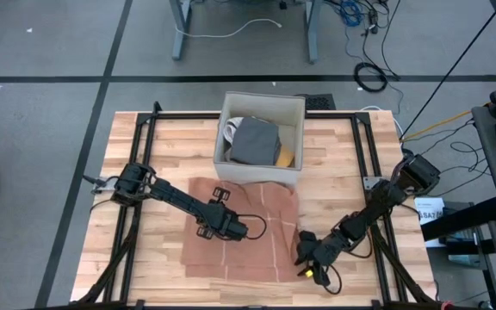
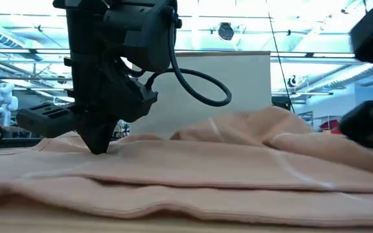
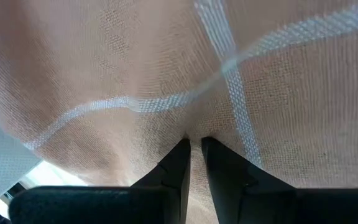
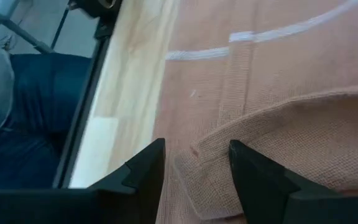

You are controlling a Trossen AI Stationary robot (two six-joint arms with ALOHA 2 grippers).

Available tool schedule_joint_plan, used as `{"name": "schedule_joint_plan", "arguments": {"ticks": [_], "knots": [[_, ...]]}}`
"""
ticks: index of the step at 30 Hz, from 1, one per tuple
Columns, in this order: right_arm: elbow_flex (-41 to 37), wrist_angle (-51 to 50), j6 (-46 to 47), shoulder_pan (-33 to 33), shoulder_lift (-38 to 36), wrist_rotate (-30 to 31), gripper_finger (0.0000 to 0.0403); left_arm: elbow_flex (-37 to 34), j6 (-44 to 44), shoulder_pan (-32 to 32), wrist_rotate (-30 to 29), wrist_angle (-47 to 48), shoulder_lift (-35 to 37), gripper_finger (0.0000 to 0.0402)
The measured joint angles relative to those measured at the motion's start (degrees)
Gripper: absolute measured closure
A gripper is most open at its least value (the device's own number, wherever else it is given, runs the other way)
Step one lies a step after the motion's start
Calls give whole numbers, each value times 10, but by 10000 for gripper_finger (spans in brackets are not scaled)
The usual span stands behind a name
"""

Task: Fold towel
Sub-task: Fold the brown towel with white checkered lines

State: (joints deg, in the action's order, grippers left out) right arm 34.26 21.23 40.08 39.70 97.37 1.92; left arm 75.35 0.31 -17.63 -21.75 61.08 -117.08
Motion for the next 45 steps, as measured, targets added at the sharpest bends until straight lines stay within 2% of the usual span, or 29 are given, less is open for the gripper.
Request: {"name": "schedule_joint_plan", "arguments": {"ticks": [9, 18, 23, 27, 34, 45], "knots": [[5, 13, 25, 53, -17, 2, 236, 0, 3, 0, 0, 0, 0, 342], [25, -68, -47, 92, -100, 118, 236, 5, 16, 0, -2, 0, 0, 342], [45, -116, -130, 109, -99, 120, 236, 5, 15, 1, -3, -3, 0, 342], [50, -190, -137, 116, -97, 132, 236, 6, 13, 0, -3, -3, 0, 342], [52, -187, -195, 118, -95, 162, 240, 6, 16, 1, -4, -13, 0, 342], [52, -189, -229, 118, -95, 157, 267, 6, 16, 1, -4, -20, 1, 342]]}}
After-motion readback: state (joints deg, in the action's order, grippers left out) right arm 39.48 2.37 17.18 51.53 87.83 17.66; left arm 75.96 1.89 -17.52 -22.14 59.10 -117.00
